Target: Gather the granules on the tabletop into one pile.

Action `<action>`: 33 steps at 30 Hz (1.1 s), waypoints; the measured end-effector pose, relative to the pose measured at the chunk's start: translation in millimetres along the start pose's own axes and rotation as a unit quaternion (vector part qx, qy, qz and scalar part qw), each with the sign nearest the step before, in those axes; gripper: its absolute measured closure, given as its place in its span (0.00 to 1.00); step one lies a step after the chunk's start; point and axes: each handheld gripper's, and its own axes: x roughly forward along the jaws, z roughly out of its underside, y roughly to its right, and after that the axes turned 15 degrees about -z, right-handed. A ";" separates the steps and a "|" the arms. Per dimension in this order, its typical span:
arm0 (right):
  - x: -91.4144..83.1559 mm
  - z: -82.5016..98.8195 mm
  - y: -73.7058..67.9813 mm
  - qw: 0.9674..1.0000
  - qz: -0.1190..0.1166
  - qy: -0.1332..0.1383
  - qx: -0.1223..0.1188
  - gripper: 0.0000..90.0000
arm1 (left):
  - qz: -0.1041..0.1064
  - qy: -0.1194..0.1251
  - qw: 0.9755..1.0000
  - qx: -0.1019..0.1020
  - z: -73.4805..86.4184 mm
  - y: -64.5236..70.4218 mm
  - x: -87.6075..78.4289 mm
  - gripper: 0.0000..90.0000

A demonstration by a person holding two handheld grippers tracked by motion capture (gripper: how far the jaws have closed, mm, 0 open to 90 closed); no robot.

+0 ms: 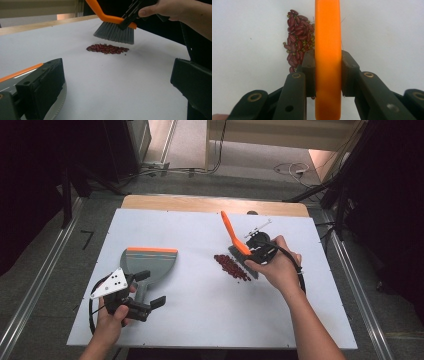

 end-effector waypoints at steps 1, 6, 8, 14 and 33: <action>-2.3 1.0 0.6 1.000 0.000 0.001 0.000 0.76 | -0.001 -0.001 1.000 0.001 -0.1 -0.1 -0.1 0.00; -14.1 11.2 -4.5 0.999 -0.036 0.009 -0.020 0.76 | -0.001 -0.001 1.000 0.001 -0.1 -0.4 0.0 0.00; -14.3 16.0 -11.1 0.997 -0.060 0.007 -0.037 0.76 | -0.002 -0.002 1.000 0.001 -0.1 -0.6 0.3 0.00; 1.2 26.8 -27.8 0.990 -0.119 -0.013 -0.070 0.76 | -0.001 -0.003 1.000 0.003 0.0 0.7 1.0 0.00; -21.1 53.0 -1.2 0.988 -0.136 0.075 -0.026 0.76 | -0.004 -0.002 1.000 0.003 0.3 -0.6 0.3 0.00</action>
